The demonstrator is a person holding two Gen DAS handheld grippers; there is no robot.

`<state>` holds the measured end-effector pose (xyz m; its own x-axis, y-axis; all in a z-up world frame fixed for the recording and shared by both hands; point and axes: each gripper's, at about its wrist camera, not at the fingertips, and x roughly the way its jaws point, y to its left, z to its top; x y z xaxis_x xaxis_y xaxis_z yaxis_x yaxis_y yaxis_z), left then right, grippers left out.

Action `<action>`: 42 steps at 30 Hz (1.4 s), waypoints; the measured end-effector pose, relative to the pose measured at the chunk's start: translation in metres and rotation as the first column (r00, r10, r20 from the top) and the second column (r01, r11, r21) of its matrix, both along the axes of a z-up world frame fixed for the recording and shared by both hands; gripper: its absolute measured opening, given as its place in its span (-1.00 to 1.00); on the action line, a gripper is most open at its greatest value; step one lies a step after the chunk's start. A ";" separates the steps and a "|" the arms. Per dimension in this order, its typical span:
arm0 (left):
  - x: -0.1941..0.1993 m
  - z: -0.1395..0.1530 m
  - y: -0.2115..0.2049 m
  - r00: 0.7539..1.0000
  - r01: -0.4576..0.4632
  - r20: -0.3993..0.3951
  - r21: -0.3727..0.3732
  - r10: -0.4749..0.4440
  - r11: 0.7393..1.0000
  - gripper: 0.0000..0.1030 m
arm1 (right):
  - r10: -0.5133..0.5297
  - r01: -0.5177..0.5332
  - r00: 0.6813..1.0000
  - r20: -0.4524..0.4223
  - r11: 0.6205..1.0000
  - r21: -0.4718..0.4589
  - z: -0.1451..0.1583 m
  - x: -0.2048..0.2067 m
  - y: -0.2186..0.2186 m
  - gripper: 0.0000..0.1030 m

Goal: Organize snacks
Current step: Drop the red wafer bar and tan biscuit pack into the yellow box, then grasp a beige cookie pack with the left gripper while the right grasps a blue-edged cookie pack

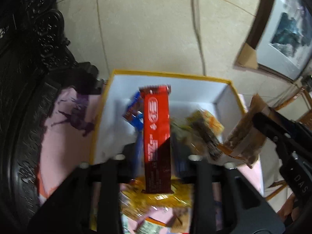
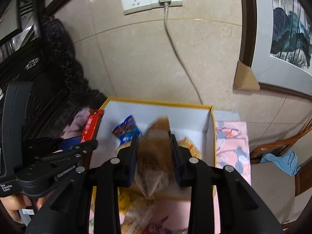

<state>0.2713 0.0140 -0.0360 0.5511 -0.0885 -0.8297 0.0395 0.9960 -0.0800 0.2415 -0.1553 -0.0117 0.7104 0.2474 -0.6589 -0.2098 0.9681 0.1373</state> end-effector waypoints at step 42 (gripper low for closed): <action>-0.127 -0.167 -0.076 0.960 0.119 -0.252 -0.028 -0.122 0.992 0.95 | -0.074 0.007 0.933 -0.353 0.982 -0.188 -0.204 -0.124 -0.063 0.52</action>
<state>0.1448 -0.0615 -0.2032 0.3079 -0.1522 -0.9392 0.1363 0.9840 -0.1148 0.1171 -0.2179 -0.2154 0.4262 0.0769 -0.9014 -0.1396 0.9900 0.0184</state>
